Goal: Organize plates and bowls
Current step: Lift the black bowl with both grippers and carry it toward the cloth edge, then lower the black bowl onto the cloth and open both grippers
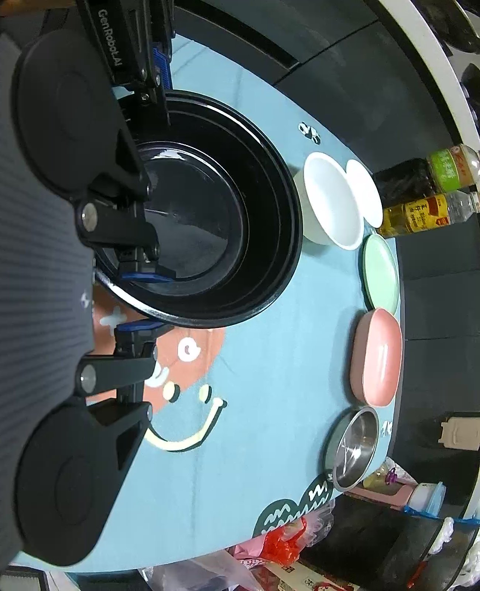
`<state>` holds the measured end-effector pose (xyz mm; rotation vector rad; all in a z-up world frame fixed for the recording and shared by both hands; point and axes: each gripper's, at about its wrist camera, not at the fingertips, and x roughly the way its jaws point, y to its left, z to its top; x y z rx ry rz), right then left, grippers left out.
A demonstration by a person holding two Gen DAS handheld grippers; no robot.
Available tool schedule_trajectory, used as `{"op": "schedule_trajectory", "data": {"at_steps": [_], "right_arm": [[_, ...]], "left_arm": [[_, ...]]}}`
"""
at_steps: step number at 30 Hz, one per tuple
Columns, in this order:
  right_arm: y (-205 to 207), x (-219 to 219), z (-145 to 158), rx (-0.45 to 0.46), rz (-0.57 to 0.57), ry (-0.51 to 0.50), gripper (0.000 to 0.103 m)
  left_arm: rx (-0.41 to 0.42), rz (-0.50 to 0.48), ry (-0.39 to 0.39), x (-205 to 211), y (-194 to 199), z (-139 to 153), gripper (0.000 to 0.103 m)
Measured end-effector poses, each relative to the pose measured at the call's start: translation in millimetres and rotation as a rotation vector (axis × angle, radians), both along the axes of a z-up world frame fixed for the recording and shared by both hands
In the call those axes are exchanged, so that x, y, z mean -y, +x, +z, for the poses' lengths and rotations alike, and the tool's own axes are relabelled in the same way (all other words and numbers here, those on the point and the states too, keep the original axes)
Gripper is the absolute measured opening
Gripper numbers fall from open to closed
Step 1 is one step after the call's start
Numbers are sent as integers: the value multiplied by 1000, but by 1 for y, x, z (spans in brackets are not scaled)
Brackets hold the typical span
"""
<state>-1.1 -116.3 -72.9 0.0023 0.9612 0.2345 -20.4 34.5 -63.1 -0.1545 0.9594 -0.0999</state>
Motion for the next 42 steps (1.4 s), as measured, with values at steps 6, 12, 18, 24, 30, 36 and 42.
{"op": "schedule_trajectory", "data": {"at_steps": [6,12,18,24,30,36,42], "right_arm": [[0,-1,-3,-10,4,0,21],[3,-2,-6,-24,5,4,21],[5,-2,-7,-29,10,16,24],[6,5,-4,-11,-12,40,47],[7,9,3,11,-30,45,47],[13,10,12,48,-31,32,47],[31,5,21,67,-25,27,47]], "left_arm": [[-1,4,0,-1,0,-2,18],[-15,15,-3,-3,5,-5,18],[-2,39,-12,-8,5,-5,19],[40,28,-13,-12,0,1,24],[81,36,4,-17,-2,9,25],[113,96,-9,-29,4,19,25],[124,170,-15,-43,25,23,25]]}}
